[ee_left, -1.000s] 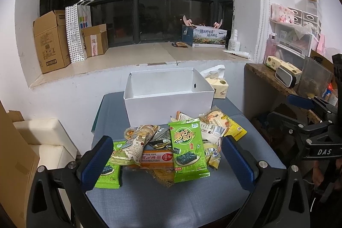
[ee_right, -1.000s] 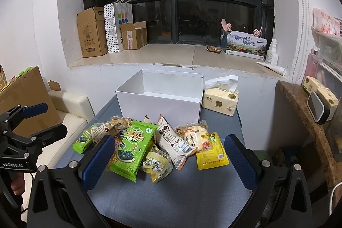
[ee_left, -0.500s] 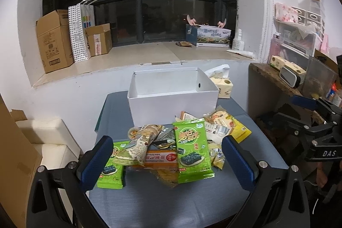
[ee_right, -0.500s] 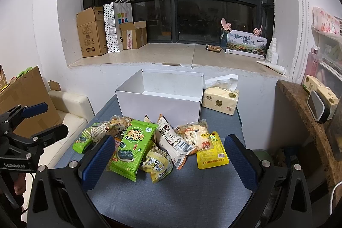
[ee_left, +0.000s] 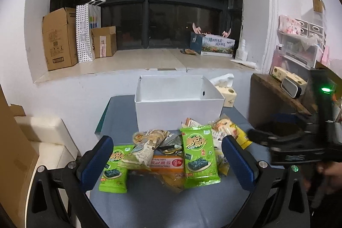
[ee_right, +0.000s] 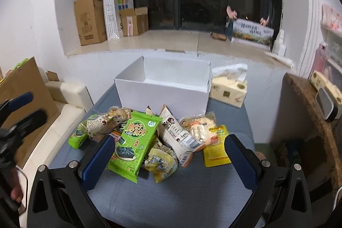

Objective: Organize snacks
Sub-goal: 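Grasp the green seaweed packet from the pile with the right gripper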

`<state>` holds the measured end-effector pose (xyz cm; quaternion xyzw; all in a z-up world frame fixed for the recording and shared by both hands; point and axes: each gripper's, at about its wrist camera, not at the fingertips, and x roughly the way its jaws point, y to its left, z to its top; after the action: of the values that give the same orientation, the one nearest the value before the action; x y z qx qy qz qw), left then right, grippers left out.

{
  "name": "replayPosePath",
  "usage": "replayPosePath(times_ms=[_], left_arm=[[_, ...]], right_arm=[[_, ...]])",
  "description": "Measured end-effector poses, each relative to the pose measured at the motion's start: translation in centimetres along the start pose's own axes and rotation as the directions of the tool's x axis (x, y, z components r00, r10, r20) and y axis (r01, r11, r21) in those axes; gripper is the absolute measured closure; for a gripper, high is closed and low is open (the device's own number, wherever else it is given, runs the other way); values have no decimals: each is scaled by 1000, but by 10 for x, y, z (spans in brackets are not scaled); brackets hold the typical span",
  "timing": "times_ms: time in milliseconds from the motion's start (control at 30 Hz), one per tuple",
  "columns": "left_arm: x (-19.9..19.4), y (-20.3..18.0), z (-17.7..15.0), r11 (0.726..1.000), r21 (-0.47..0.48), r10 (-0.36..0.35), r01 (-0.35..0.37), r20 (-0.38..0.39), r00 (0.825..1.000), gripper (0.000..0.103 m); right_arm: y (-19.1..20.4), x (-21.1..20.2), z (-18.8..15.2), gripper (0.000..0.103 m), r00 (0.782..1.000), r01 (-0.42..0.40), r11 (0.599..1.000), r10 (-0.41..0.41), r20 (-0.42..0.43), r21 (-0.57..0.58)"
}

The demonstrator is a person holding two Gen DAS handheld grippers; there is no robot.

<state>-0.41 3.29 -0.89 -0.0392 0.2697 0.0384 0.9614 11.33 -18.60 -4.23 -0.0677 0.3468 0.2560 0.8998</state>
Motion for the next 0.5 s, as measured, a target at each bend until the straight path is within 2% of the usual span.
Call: replayPosePath(times_ms=[100,233,367,433,500], left_arm=[[-2,10,-3,1000,-28,-12,13,8,1000,0],[1,21,-6,999,-43,0,-1,-14,1000,0],[4,29,-10,999,-46,1,-2,-28,1000,0],[5,32,-13,1000,-31,7,-7,-25,1000,0],[7,37,-17,999,-37,7,-8,-30,1000,0]], right_arm=[[11,37,4,0,996,-39,998,42,-80,41],[32,92,4,0,979,-4,998,16,-202,59],[50,129,-3,0,970,18,998,-1,-243,68],[60,145,-9,0,961,60,997,-43,-273,54],[67,155,-13,0,956,57,997,-41,-291,48]])
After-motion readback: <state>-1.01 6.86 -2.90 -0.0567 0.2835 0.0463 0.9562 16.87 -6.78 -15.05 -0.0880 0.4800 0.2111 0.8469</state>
